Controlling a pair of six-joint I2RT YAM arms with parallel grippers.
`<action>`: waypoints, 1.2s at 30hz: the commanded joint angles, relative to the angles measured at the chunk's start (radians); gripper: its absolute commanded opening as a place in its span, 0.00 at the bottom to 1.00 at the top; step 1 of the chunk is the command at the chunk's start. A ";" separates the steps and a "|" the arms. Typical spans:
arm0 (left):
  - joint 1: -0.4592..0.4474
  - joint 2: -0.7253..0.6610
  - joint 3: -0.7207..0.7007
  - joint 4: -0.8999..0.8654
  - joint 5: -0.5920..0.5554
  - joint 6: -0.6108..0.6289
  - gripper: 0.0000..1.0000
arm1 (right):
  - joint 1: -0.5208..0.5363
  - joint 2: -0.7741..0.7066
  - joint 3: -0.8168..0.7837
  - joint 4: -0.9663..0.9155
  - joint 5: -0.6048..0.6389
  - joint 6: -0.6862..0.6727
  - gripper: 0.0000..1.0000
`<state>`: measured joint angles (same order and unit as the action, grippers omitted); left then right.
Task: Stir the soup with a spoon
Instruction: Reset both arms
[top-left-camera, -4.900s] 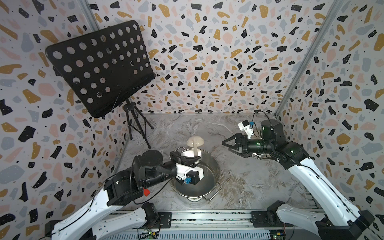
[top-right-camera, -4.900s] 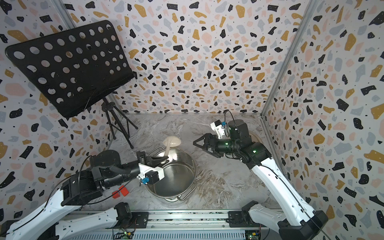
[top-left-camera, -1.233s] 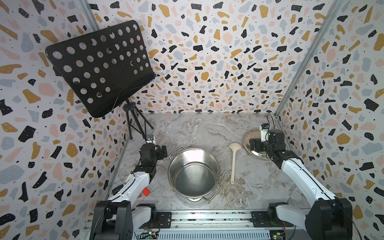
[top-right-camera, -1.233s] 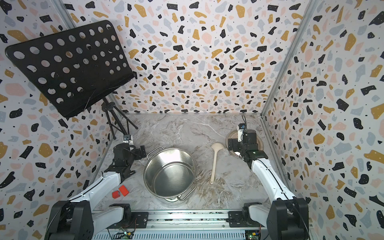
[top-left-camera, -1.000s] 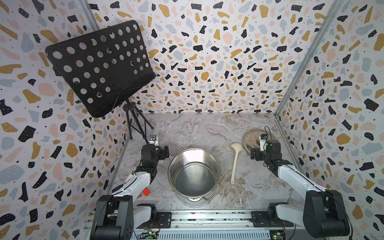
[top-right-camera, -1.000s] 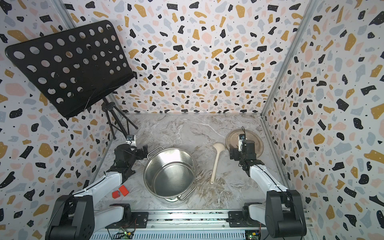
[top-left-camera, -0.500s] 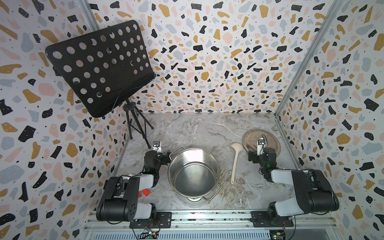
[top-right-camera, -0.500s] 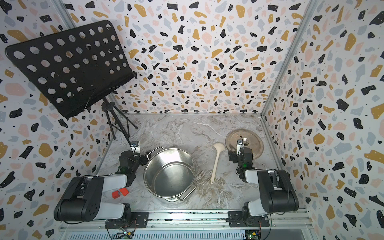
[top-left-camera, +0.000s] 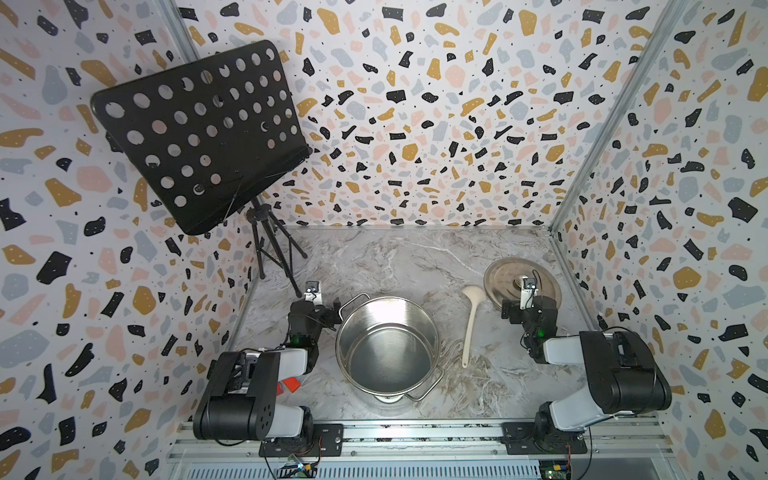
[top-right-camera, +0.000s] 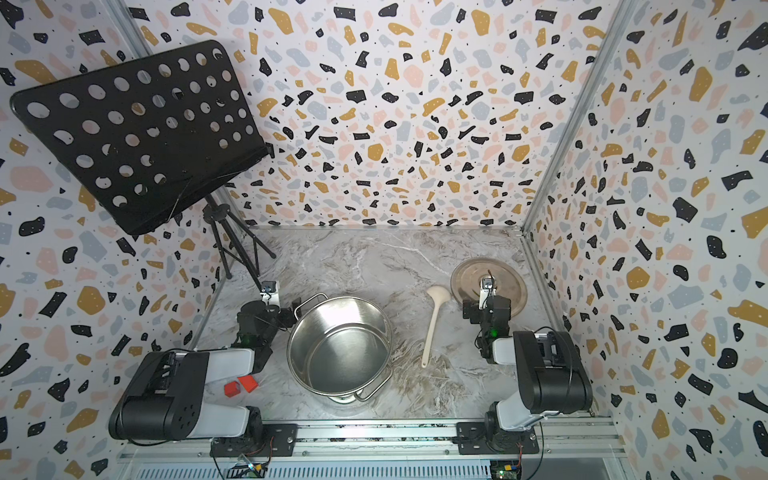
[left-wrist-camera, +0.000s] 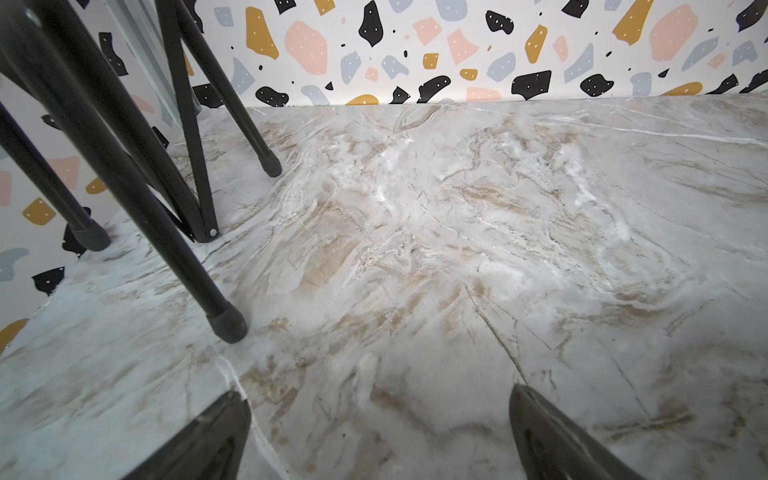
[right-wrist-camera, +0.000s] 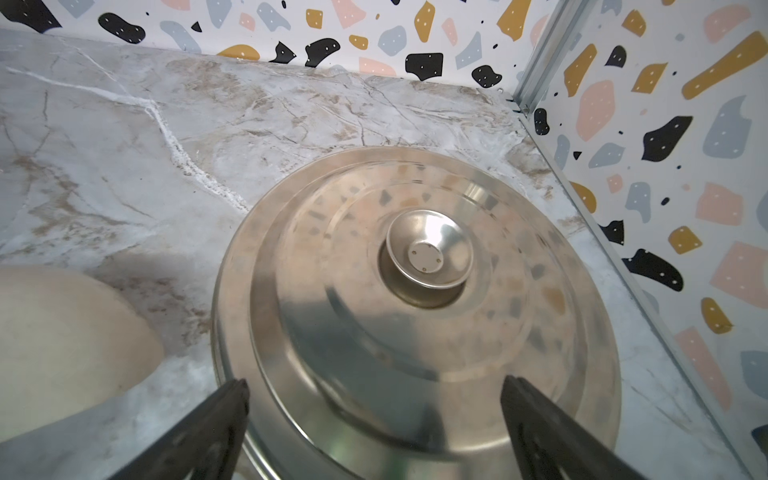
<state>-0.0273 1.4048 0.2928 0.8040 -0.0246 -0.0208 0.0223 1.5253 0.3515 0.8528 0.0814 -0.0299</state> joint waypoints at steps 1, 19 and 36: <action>0.003 0.000 0.016 0.030 -0.009 -0.001 0.99 | 0.000 -0.009 0.014 0.008 -0.018 0.010 1.00; -0.025 0.005 0.043 -0.019 0.010 0.041 1.00 | 0.001 -0.015 0.007 0.010 -0.017 0.013 1.00; -0.040 0.017 0.056 -0.025 -0.012 0.047 0.99 | 0.001 -0.014 0.007 0.010 -0.019 0.013 1.00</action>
<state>-0.0631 1.4071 0.3126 0.7628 -0.0353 0.0154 0.0223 1.5253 0.3515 0.8524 0.0708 -0.0261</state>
